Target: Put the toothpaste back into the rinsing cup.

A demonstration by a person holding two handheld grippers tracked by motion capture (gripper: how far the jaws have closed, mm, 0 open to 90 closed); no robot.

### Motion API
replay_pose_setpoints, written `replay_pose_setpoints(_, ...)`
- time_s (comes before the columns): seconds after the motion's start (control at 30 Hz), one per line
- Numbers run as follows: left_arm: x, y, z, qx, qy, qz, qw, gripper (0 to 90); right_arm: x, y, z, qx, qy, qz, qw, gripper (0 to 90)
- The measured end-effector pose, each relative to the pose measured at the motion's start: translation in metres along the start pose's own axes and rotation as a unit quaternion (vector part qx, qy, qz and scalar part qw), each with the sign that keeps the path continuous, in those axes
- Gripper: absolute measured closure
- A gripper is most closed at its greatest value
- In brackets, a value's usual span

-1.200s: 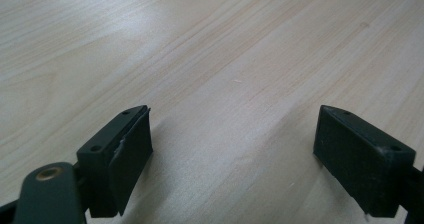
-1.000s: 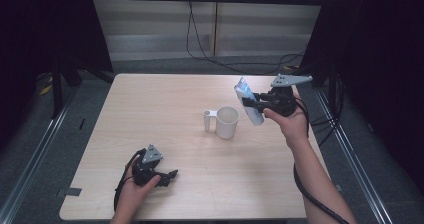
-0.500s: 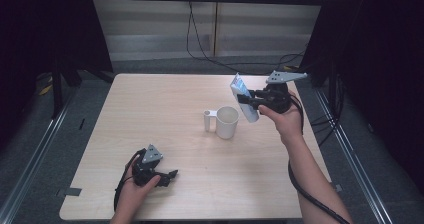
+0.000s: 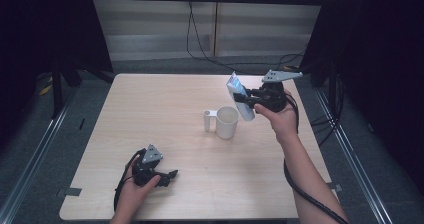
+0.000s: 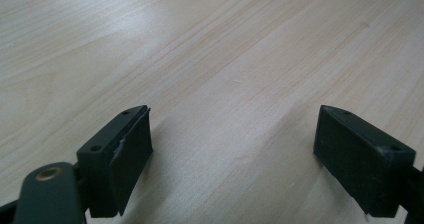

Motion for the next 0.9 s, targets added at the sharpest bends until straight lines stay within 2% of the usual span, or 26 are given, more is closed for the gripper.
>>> replay_pose_setpoints(0.57,0.0,0.0,0.0,0.0,0.001,0.0,1.0,15.3,0.008,0.019,-0.007,0.0,-0.01,-0.006,0.9999,68.5)
replay_pose_setpoints(0.9,0.0,0.0,0.0,0.001,0.001,0.001,1.0,15.3,0.005,0.03,-0.005,-0.012,0.0,-0.002,0.9999,68.4)
Point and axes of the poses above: each handheld gripper's, and its own axes: y roughly forward along the jaws, z roughly out of its underside, x roughly to its left, the point moved 3 cm from there along y, roughly forward along the jaws, and after that the axes turned 9 degrees about y, right-handed, at the moved point
